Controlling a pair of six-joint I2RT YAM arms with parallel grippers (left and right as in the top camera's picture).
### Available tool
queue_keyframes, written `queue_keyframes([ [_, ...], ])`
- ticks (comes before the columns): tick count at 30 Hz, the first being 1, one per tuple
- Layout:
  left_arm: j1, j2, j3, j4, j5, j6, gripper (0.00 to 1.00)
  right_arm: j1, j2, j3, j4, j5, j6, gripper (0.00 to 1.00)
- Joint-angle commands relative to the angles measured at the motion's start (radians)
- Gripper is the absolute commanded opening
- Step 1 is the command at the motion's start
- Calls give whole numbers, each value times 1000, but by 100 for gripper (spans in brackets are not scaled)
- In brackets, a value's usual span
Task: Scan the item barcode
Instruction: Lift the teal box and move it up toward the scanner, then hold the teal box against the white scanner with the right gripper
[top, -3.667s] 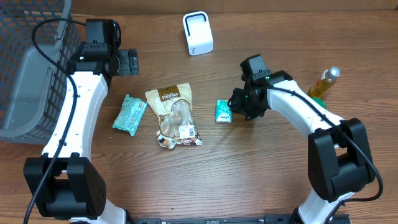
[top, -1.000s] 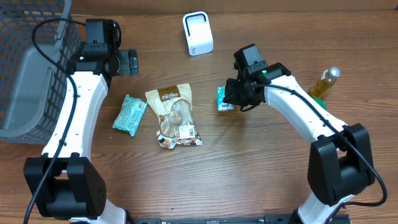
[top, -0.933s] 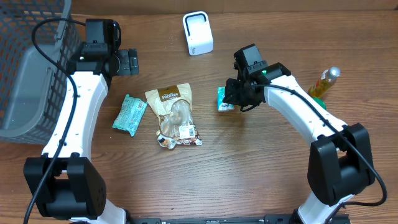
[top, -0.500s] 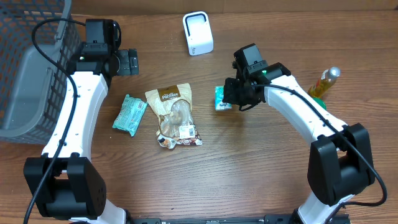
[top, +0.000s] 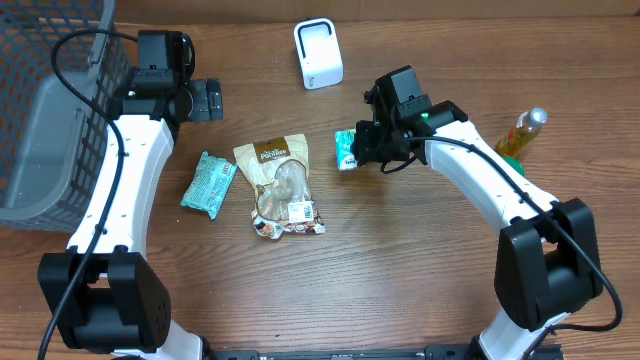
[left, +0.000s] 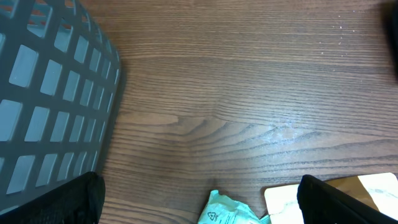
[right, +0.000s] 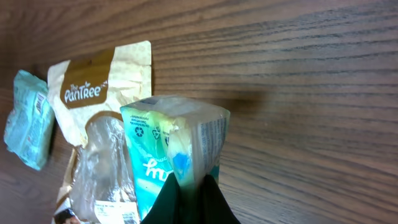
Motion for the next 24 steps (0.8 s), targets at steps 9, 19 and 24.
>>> queue_keyframes([
  [9, -2, -18, 20, 3, -3, 22, 100, 1, -24, 275, -246, 211, -71, 4],
  [19, -2, -18, 20, 3, -3, 22, 100, 2, -24, 330, -213, 219, -70, 4],
  [24, -2, -18, 20, 3, -3, 22, 100, 16, -23, 330, -143, 294, -70, 4],
])
